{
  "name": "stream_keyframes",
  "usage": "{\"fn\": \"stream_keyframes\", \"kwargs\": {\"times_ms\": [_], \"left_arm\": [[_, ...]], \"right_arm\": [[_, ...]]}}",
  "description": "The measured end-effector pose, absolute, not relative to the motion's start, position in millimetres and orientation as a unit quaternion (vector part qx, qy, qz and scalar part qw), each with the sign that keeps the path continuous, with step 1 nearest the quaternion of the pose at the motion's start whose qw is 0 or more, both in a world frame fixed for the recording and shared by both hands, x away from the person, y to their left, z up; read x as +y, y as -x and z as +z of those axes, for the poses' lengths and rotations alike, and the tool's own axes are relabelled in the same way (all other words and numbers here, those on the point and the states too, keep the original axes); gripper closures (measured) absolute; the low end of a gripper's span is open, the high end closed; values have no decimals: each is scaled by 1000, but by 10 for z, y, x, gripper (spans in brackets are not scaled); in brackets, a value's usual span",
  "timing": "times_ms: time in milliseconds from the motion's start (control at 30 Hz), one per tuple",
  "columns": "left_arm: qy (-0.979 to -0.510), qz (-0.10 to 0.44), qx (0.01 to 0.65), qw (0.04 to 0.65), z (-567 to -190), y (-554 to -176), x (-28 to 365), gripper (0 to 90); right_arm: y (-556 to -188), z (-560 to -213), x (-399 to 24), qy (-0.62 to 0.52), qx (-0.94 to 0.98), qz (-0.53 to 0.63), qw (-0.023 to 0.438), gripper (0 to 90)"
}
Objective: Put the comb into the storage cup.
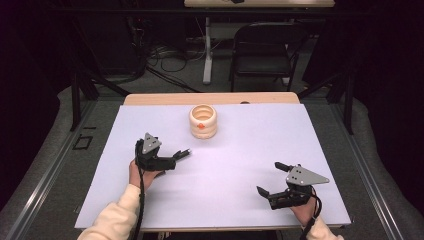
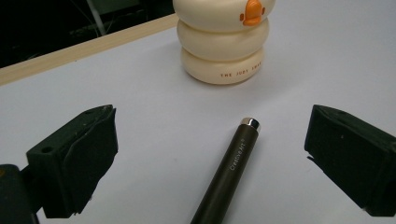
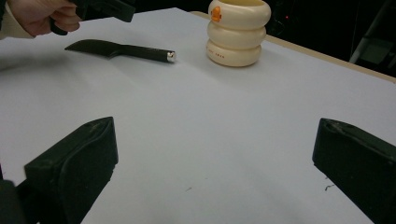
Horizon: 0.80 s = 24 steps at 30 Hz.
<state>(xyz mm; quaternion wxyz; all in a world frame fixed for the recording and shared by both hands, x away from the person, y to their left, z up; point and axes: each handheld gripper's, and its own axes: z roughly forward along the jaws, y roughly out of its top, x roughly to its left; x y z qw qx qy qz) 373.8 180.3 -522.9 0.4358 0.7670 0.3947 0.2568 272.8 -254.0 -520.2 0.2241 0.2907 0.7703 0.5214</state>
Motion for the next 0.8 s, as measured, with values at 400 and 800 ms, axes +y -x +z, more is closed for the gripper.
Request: {"fn": "stream_keyframes", "kwargs": {"times_ms": [400,800], "left_arm": [[-768,257,406,423,-5252,-3851,1763,229],[-779,239,402,418,-5291,-3909,1696,475]], "right_arm": [[-2727,-5201,-2544,-291,770,521,224,0],[-2722,-5198,-2539,-291,771,520,226,0]]}}
